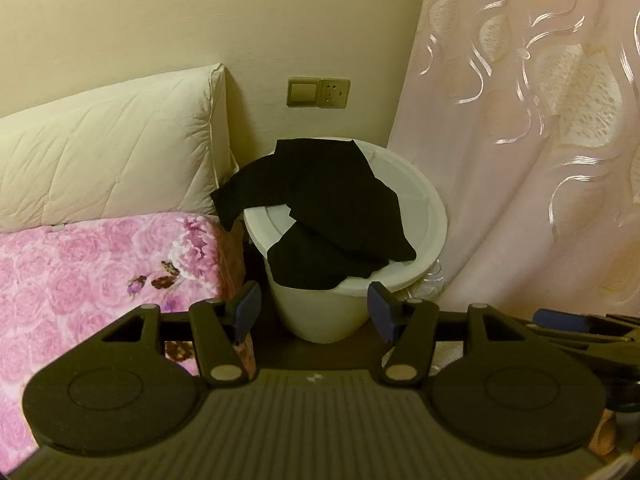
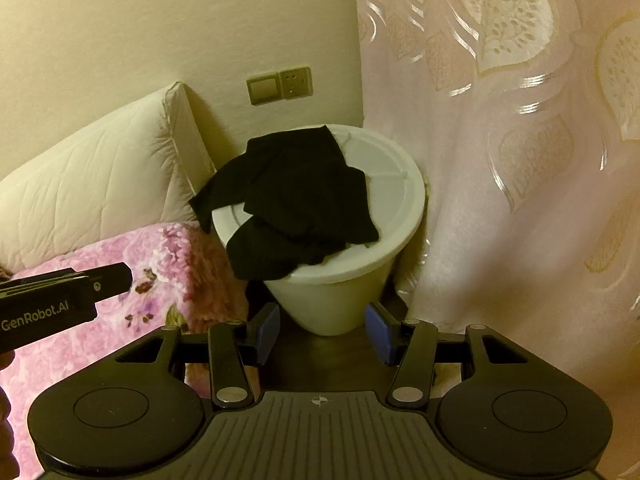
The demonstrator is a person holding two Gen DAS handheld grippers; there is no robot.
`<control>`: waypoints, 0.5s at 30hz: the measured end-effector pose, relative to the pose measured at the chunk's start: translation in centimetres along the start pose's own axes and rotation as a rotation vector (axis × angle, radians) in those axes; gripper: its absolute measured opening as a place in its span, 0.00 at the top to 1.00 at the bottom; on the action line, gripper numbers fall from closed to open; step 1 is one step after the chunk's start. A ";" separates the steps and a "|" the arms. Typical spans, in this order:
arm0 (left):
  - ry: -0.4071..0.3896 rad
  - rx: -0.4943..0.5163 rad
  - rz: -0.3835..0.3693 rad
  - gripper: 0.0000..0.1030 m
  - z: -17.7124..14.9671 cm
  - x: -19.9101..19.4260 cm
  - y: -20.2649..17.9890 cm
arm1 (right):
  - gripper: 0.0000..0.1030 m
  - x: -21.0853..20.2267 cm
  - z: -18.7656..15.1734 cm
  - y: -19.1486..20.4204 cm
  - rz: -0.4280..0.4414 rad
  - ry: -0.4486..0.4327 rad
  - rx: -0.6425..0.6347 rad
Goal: Fold clothes
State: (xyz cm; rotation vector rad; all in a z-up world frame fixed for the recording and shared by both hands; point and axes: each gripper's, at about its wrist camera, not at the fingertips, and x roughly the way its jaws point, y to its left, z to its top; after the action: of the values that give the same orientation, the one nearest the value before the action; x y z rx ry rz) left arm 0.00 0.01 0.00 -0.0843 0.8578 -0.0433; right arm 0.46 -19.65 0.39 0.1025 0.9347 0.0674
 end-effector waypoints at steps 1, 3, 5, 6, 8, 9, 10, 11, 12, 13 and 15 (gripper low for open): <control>-0.003 0.000 0.001 0.46 0.0 0.0 0.1 | 0.50 0.0 0.0 0.0 0.001 0.001 0.001; -0.005 0.000 0.003 0.46 0.1 0.0 0.1 | 0.50 0.1 0.1 0.1 0.003 0.003 0.002; -0.006 -0.002 0.005 0.44 0.1 0.0 0.2 | 0.50 0.2 0.1 0.2 0.005 0.006 0.004; -0.008 -0.001 0.007 0.44 0.2 0.0 0.3 | 0.50 0.2 0.2 0.2 0.005 0.007 0.004; -0.014 0.004 0.011 0.44 0.4 0.2 0.3 | 0.50 0.3 0.2 0.3 0.007 0.009 0.006; -0.015 0.004 0.013 0.44 0.4 0.0 0.4 | 0.50 0.3 0.3 0.3 0.008 0.010 0.006; -0.015 0.003 0.014 0.44 0.3 0.2 0.5 | 0.50 0.3 0.3 0.3 0.009 0.011 0.007; -0.015 0.002 0.015 0.44 0.2 0.3 0.6 | 0.50 0.3 0.4 0.4 0.009 0.012 0.007; -0.014 0.002 0.015 0.44 0.2 0.4 0.5 | 0.50 0.2 0.5 0.5 0.009 0.012 0.005; -0.013 0.002 0.016 0.44 0.1 0.4 0.4 | 0.50 0.1 0.6 0.5 0.009 0.012 0.004; -0.010 0.001 0.017 0.44 0.0 0.5 0.3 | 0.50 0.1 0.7 0.5 0.008 0.012 0.000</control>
State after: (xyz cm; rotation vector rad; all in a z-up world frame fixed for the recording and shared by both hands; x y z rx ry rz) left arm 0.33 0.30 -0.43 -0.0760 0.8479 -0.0278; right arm 1.11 -19.18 0.76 0.1061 0.9462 0.0760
